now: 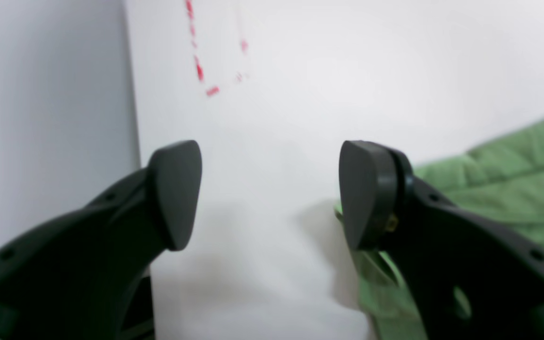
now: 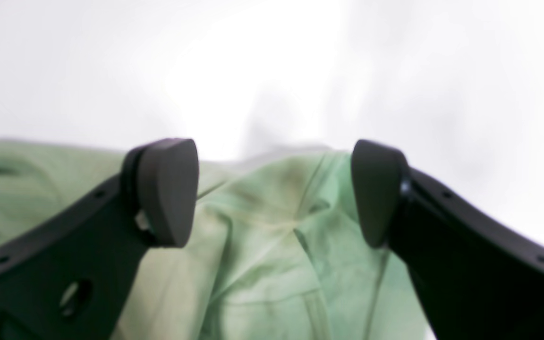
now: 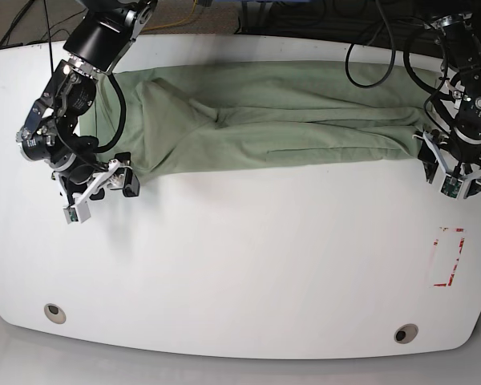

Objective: Layout the t-shirt on the table in an organized manner, then fold the t-shirt properly
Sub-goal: 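Release the folded edges and open both grippers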

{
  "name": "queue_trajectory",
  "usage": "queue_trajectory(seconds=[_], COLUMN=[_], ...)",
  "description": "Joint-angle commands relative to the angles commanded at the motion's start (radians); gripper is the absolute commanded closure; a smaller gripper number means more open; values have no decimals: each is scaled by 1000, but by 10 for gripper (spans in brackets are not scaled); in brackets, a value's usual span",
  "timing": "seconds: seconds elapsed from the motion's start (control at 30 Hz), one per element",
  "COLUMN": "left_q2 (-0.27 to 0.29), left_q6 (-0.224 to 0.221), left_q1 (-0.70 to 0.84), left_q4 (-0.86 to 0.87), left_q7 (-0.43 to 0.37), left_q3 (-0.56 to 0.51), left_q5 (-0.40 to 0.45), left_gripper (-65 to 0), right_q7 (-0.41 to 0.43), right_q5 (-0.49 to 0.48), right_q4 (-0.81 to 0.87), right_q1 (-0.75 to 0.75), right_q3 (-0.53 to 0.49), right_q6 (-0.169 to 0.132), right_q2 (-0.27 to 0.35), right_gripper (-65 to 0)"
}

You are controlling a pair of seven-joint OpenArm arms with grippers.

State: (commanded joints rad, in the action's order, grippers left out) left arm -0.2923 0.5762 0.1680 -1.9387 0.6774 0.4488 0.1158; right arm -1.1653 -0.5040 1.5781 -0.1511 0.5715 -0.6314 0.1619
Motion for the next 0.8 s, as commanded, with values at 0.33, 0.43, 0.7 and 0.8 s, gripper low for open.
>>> queue_trajectory(seconds=[0.33,0.43,0.7,0.8], left_q2=[2,2,18,21], left_q6=[0,0,0,0], left_q1=[15,28,26,25], left_q4=[3,2,3,5], left_q7=[0,-2,-2,-2], left_q3=[5,3,2,0], left_q5=[0,0,0,0], left_gripper=[-427,-427,-427,-427], right_q7=[98,97,95,95], right_q5=[0,0,-3,-3], right_q4=[-172,-176,-176,-176], right_q1=[9,14,26,28], right_q3=[-46,-46,-49,-49], right_q6=[-29,-51,-54,-54], right_q2=[17,12,6,-8], right_gripper=[-474,-471,-436,-310])
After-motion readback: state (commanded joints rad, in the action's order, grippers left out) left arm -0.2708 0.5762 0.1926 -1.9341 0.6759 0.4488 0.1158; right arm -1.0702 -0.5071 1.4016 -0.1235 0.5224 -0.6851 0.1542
